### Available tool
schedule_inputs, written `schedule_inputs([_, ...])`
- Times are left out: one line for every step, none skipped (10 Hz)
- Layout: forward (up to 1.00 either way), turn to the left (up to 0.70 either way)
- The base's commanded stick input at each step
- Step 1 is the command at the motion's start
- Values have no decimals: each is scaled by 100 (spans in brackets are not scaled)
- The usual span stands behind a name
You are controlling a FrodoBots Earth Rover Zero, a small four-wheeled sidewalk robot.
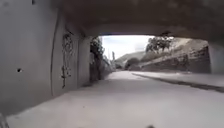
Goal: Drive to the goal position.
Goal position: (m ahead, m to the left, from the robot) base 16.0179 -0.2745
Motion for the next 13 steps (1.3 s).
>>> schedule_inputs([70, 0])
schedule_inputs([70, 0])
schedule_inputs([70, 0])
schedule_inputs([70, 0])
schedule_inputs([70, 0])
schedule_inputs([70, 0])
schedule_inputs([70, 0])
schedule_inputs([70, 0])
schedule_inputs([70, 0])
schedule_inputs([70, 0])
schedule_inputs([70, 0])
schedule_inputs([70, 0])
schedule_inputs([70, 0])
